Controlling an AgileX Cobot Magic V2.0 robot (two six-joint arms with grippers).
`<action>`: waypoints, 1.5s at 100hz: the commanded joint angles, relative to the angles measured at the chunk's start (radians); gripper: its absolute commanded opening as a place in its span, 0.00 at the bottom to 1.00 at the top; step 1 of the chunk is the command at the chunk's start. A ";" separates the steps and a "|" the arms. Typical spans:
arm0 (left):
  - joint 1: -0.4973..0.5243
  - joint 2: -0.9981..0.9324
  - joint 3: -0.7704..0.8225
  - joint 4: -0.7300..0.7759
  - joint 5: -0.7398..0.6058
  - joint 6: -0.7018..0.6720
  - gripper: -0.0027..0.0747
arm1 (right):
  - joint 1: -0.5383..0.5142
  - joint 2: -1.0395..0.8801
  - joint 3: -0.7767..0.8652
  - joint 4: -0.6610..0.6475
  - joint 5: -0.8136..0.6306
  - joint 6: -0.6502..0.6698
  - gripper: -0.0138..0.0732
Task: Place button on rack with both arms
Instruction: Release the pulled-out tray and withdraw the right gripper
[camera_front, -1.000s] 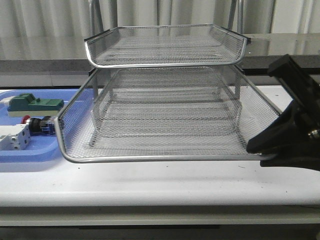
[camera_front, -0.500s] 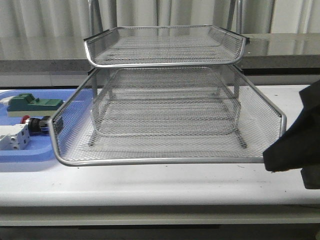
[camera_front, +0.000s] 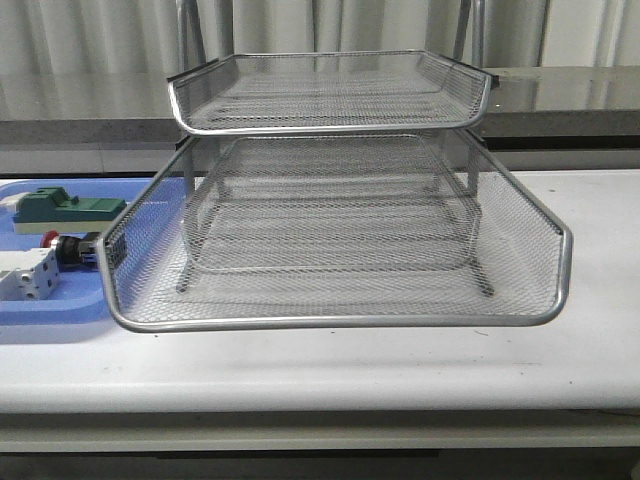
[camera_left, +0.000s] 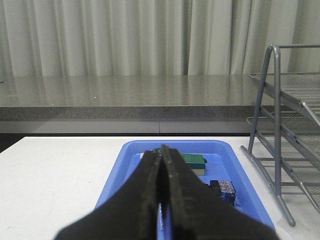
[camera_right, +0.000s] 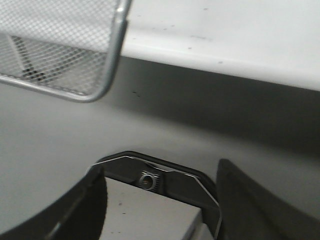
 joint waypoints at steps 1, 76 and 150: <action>0.003 -0.031 0.032 -0.007 -0.075 -0.007 0.01 | 0.004 -0.053 -0.077 -0.175 0.047 0.157 0.71; 0.003 -0.031 0.032 -0.007 -0.075 -0.007 0.01 | 0.004 -0.507 -0.121 -0.547 0.153 0.450 0.58; 0.003 -0.031 0.032 -0.007 -0.075 -0.007 0.01 | 0.004 -0.524 -0.121 -0.547 0.109 0.450 0.03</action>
